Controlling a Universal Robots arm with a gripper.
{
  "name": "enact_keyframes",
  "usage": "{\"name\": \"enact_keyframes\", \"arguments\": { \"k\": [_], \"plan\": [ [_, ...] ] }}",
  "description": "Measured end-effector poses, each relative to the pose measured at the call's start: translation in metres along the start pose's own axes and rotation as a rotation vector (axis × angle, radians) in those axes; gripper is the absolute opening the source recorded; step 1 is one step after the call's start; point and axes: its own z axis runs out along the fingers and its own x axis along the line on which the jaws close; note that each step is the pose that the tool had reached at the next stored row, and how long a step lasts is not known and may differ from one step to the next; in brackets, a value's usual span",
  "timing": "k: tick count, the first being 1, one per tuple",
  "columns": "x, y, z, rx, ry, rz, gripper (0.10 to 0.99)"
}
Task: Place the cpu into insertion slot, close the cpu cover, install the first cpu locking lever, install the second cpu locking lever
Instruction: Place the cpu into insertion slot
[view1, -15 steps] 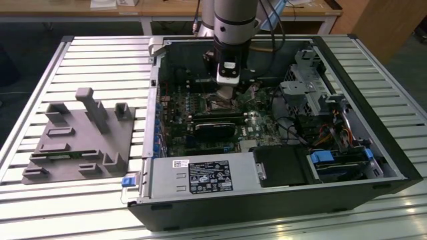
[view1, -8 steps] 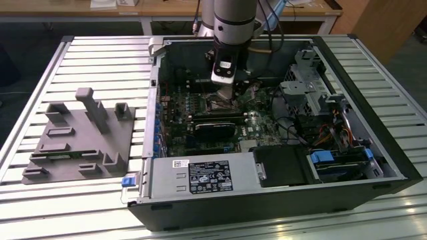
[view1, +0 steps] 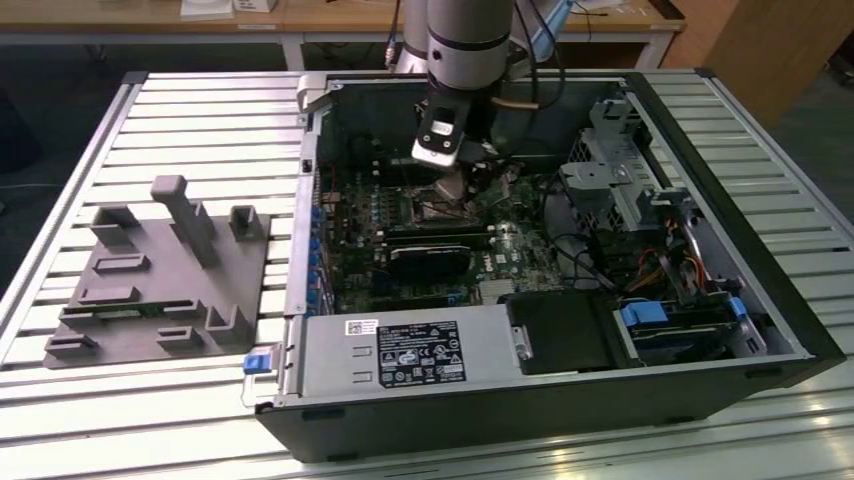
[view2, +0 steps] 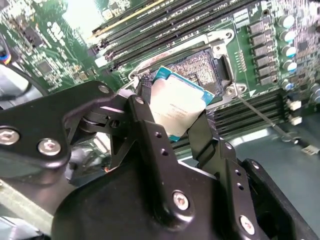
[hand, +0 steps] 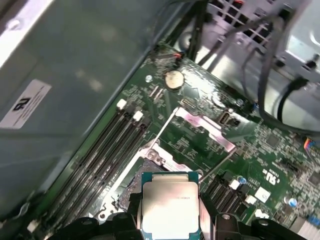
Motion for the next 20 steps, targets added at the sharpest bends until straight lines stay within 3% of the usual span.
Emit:
{"name": "enact_keyframes", "arguments": {
  "k": [20],
  "plan": [
    [-0.0001,-0.0004,0.0040,-0.008,-0.0324,0.361,0.541]
  ]
}}
